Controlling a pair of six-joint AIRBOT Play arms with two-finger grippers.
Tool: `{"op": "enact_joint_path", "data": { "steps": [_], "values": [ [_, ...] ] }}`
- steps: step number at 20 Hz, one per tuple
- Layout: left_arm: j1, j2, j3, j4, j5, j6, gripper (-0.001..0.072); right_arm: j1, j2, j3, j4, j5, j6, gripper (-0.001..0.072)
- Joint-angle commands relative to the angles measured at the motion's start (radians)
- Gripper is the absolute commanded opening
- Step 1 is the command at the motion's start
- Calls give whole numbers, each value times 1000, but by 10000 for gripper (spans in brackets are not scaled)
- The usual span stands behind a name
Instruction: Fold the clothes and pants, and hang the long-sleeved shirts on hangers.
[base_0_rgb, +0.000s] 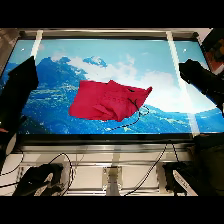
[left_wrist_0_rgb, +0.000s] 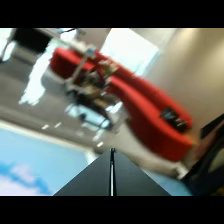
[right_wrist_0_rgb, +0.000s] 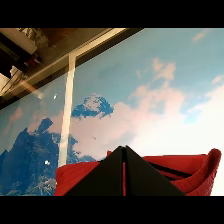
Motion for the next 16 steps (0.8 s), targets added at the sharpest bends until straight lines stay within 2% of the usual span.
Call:
{"op": "enact_joint_path", "data": {
  "steps": [1,3,7,11,14,16],
  "values": [
    [0,-11,-1,0,-307,70,8,0,0,0,0,0,0,15],
    [-1,-19,-1,-8,-412,153,8,0,0,0,0,0,0,15],
    [-3,-24,-2,-156,-444,328,7,0,0,0,0,0,0,16],
    [-4,-86,-2,-431,-459,552,7,0,0,0,0,-1,0,15],
    [-4,-158,-2,-692,-478,805,7,0,2,2,2,-3,0,15],
    [-4,-216,-2,-802,-499,917,7,0,1,1,22,11,0,15]
  ]
}}
